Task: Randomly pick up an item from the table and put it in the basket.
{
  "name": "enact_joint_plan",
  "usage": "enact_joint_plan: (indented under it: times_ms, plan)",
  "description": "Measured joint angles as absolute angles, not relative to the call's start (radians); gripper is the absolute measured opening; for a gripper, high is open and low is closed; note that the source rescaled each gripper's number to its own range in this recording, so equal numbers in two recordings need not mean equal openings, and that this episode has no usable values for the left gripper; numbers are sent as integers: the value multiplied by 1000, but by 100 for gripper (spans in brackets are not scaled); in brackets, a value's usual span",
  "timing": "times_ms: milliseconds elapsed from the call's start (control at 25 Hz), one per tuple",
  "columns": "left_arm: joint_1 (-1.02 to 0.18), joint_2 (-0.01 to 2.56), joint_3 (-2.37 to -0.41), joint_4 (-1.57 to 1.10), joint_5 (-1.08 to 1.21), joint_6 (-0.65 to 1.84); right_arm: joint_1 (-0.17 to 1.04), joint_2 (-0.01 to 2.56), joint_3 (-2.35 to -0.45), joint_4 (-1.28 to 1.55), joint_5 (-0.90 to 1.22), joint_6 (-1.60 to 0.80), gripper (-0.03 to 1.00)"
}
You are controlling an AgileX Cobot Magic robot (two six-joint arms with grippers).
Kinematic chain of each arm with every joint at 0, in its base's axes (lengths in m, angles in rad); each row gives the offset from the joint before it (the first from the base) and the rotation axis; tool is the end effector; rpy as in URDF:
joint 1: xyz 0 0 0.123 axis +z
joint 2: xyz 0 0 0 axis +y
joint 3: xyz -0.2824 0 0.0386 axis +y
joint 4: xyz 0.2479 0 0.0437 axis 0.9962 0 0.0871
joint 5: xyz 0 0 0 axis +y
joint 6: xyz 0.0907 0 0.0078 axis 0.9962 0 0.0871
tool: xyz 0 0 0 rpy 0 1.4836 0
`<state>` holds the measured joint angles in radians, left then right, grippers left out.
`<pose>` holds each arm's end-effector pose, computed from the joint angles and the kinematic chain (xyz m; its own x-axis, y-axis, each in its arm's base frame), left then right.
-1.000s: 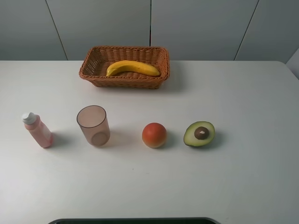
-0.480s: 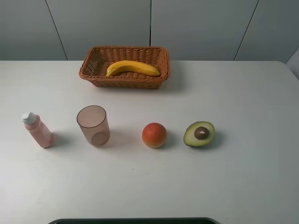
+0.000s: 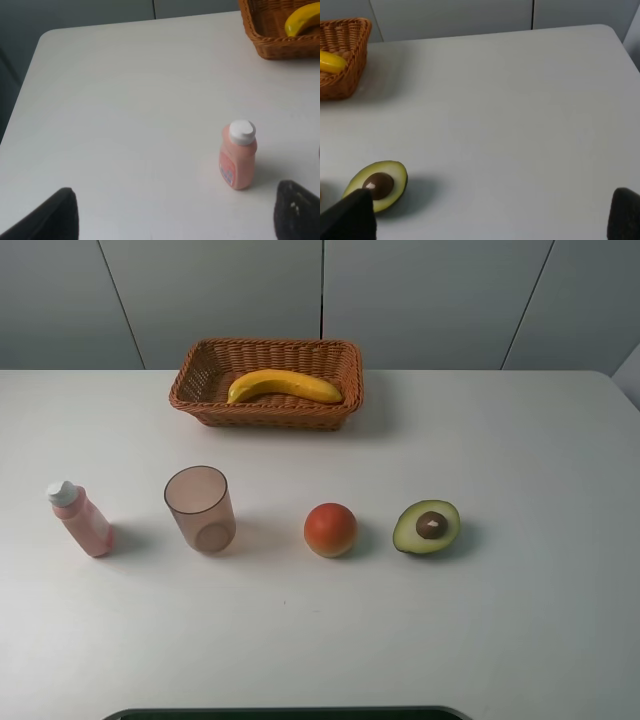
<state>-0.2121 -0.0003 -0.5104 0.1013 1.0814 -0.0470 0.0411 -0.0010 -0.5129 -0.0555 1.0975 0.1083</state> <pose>-0.0053 0.0095 0.2787 -0.4525 0.0982 -0.8863 0.1327 0.9903 0.0420 -0.0079 -0.0048 0.2779 -0.4735 0.0634 -0.8785 0.0417 0.9979 0.0495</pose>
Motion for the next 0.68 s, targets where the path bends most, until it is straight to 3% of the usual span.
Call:
enact_joint_plan:
  times_ms: [680]
  plan:
    - [-212,0,-510,101,1081,-47,41,-1,-513,-43,1098,108,100]
